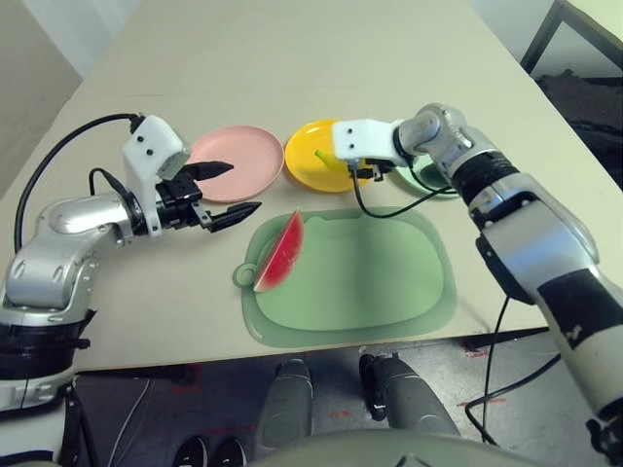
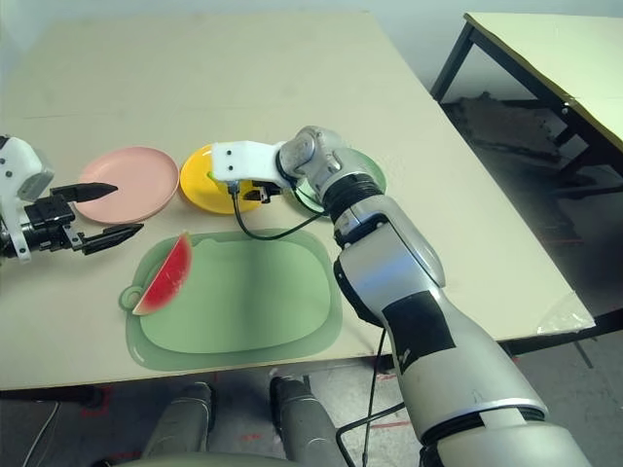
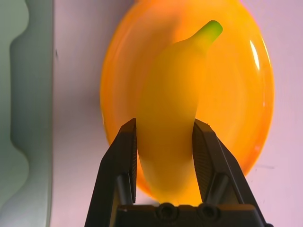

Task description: Place the fruits into color-matched plates.

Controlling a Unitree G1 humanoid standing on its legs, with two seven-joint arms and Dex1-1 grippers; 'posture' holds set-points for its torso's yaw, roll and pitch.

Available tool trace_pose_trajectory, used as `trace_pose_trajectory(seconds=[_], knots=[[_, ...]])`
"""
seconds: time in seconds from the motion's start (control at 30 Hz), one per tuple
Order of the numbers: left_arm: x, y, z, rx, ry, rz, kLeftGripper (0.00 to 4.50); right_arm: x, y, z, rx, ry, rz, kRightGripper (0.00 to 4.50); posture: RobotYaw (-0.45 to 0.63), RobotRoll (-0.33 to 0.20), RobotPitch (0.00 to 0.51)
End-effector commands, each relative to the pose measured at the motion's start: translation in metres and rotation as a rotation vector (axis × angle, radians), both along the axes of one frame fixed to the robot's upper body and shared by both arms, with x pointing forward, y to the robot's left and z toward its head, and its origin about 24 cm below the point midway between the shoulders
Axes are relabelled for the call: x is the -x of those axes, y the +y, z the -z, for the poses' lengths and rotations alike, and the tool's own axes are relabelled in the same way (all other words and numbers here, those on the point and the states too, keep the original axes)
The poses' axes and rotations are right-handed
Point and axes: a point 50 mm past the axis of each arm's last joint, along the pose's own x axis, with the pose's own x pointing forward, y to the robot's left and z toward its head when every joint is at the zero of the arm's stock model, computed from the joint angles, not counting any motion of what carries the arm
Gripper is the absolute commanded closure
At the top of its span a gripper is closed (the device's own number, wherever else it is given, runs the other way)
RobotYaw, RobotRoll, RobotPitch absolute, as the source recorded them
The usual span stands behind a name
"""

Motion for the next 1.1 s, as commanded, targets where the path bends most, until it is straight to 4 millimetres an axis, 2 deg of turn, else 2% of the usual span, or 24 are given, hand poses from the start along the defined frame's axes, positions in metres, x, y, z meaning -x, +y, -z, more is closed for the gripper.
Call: trace_pose_trajectory(seconds=[0.03,0.3,0.47,0.57,0.67,0.7,0.77,0.9,1.0,1.1], knots=[[0.004,0.001,-0.003,-0.016,-0.006,-0.004,0.0,0.0,0.006,-0.006,-0.014,-0.027,-0.017,2.84,0.13,0.0,0.176],[0.002,0.002,-0.005,-0.049,-0.03,0.001,0.0,-0.002,0.005,-0.019,-0.031,-0.083,-0.014,0.07,0.11,0.0,0.176],[-0.001,-0.001,-0.007,-0.087,-0.047,0.056,0.0,-0.003,-0.002,-0.041,-0.067,-0.103,-0.029,0.03,0.11,0.0,0.178],[-0.003,-0.001,-0.011,-0.138,-0.072,0.109,0.0,-0.001,-0.011,-0.058,-0.143,-0.051,-0.05,0.03,0.12,0.0,0.18],[-0.005,-0.003,-0.015,-0.242,-0.124,0.189,0.0,0.004,-0.036,-0.065,-0.237,0.109,-0.032,0.03,0.11,0.0,0.182],[-0.005,-0.006,-0.017,-0.289,-0.153,0.248,0.0,0.009,-0.052,-0.062,-0.272,0.211,-0.002,0.03,0.11,0.0,0.183],[-0.006,-0.013,-0.022,-0.345,-0.205,0.346,0.0,0.025,-0.075,-0.055,-0.344,0.38,0.053,0.03,0.1,0.0,0.183],[-0.01,-0.029,-0.032,-0.438,-0.297,0.527,0.0,0.072,-0.098,-0.04,-0.522,0.664,0.163,0.03,0.07,0.0,0.181],[-0.014,-0.043,-0.038,-0.543,-0.353,0.683,0.0,0.101,-0.103,-0.028,-0.701,0.782,0.25,0.03,0.06,0.0,0.176],[-0.015,-0.055,-0.041,-0.644,-0.359,0.833,0.0,0.124,-0.1,-0.016,-0.912,0.771,0.288,0.03,0.05,0.0,0.175]])
